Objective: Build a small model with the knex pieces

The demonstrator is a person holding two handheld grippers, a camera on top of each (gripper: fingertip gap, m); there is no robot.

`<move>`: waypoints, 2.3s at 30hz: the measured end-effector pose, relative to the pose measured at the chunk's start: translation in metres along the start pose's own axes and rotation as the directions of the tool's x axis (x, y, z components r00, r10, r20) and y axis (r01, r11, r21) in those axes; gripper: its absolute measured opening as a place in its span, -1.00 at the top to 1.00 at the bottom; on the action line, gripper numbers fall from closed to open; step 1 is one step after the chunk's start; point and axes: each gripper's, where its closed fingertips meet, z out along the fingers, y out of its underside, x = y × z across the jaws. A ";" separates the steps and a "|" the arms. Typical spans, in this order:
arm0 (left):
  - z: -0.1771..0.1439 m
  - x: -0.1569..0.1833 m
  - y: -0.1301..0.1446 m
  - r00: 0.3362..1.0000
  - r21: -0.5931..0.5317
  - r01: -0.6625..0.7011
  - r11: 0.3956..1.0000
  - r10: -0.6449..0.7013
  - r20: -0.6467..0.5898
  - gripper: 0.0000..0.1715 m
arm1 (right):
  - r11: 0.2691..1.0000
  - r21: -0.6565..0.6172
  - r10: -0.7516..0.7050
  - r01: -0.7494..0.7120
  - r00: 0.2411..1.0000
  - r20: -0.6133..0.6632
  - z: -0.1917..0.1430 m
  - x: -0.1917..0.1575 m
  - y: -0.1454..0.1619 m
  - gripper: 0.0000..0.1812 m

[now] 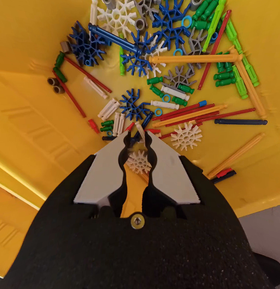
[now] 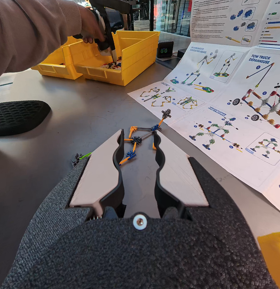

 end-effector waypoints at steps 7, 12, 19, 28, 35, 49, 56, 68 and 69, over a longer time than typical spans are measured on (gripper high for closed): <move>0.004 0.004 0.004 1.000 -0.046 -0.024 0.999 0.023 -0.010 0.94 | 1.000 -0.003 -0.008 0.008 1.000 0.001 -0.001 -0.001 0.000 0.60; -0.020 0.003 -0.008 0.989 0.041 -0.125 0.991 0.121 0.090 0.95 | 1.000 0.005 -0.019 0.019 1.000 -0.014 -0.002 0.001 -0.002 0.61; -0.116 0.134 -0.020 0.880 0.356 -0.454 0.817 0.474 0.033 0.94 | 1.000 -0.011 -0.004 0.005 1.000 0.011 -0.001 0.001 0.001 0.64; -0.115 0.391 0.107 0.380 0.495 -0.743 0.451 0.892 -0.243 0.94 | 0.988 -0.105 -0.107 0.111 0.994 0.038 0.001 -0.004 0.017 0.71; -0.091 0.448 0.162 0.247 0.455 -0.815 0.359 0.925 -0.288 0.94 | 0.979 -0.128 -0.159 0.160 0.987 0.015 0.001 -0.003 0.020 0.74; -0.080 0.463 0.182 0.210 0.420 -0.851 0.316 0.937 -0.279 0.94 | 0.957 -0.167 -0.240 0.238 0.971 0.010 0.001 -0.004 0.027 0.76; -0.078 0.464 0.182 0.210 0.424 -0.847 0.320 0.935 -0.286 0.94 | 0.955 -0.172 -0.244 0.243 0.970 0.016 0.002 -0.005 0.029 0.76; -0.105 0.441 0.167 0.259 0.594 -0.704 0.391 0.919 -0.298 0.89 | 0.958 -0.196 -0.159 0.211 0.955 0.252 0.001 -0.058 0.029 1.00; -0.106 0.442 0.170 0.251 0.618 -0.679 0.397 0.916 -0.312 0.91 | 0.945 -0.231 -0.161 0.233 0.943 0.292 0.001 -0.067 0.034 1.00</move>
